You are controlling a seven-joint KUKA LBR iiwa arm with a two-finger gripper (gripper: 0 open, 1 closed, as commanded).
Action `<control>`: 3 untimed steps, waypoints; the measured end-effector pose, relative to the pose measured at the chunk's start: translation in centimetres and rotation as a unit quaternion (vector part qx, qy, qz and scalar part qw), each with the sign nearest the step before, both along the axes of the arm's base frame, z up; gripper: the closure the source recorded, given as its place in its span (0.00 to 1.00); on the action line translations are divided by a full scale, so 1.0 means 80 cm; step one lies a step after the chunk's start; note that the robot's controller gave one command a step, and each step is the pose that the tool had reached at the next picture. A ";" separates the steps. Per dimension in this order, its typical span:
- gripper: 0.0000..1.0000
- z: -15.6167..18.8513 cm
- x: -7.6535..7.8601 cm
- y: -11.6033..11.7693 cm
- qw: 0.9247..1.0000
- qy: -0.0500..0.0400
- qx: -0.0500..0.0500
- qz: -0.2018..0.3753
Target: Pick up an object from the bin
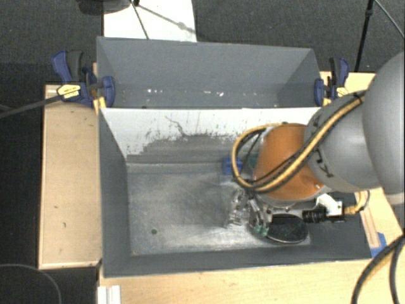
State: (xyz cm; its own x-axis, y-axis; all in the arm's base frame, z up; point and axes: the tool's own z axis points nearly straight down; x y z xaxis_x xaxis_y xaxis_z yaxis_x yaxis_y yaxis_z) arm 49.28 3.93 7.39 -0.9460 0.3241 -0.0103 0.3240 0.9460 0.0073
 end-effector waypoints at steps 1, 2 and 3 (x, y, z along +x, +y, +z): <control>0.00 -0.002 -0.002 -0.001 1.000 0.002 -0.001 -0.001; 0.00 -0.002 -0.011 -0.001 1.000 0.002 0.000 -0.019; 0.00 -0.002 -0.008 0.008 0.996 0.003 0.000 -0.086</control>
Offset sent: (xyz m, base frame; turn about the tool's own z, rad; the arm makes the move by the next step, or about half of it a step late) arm 0.0000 0.0000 0.0000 0.0000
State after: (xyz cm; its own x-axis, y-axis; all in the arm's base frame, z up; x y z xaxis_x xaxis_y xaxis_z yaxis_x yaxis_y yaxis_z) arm 48.64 4.54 7.23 -0.8769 0.4807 -0.0052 0.4807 0.8769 0.0057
